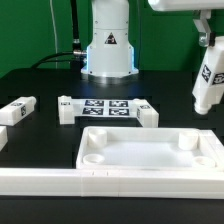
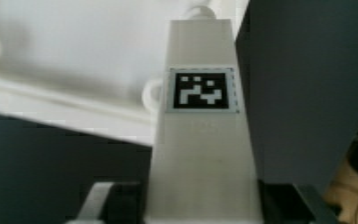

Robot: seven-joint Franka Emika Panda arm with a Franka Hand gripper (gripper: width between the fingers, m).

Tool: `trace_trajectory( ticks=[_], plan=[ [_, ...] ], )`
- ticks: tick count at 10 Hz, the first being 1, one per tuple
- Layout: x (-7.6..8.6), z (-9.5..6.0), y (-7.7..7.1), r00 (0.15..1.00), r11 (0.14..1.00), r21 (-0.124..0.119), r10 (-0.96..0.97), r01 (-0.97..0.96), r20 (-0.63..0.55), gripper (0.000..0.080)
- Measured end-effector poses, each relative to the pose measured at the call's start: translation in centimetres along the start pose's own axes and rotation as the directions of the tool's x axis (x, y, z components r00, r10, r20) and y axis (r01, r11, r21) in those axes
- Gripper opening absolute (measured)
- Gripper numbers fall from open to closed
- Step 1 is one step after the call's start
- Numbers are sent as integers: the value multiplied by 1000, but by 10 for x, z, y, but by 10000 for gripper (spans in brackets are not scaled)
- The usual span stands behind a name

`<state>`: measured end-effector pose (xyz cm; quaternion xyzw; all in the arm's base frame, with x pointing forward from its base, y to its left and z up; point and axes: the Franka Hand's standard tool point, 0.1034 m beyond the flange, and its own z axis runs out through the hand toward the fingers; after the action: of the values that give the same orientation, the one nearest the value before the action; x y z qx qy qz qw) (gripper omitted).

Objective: Assemble desk

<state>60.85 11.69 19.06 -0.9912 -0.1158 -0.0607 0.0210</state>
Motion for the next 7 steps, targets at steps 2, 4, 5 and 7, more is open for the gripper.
trace_trajectory(
  ticks=[2,4,5,7],
  plan=[
    [5,1,1,987,1000,-11,-9,8,-158,294],
    [17,3,9,965,997,-34,-69,62,-254,294],
    [23,8,14,963,995,-42,-95,87,-253,294],
    [23,13,14,962,993,-45,-114,106,-248,294]
  ],
)
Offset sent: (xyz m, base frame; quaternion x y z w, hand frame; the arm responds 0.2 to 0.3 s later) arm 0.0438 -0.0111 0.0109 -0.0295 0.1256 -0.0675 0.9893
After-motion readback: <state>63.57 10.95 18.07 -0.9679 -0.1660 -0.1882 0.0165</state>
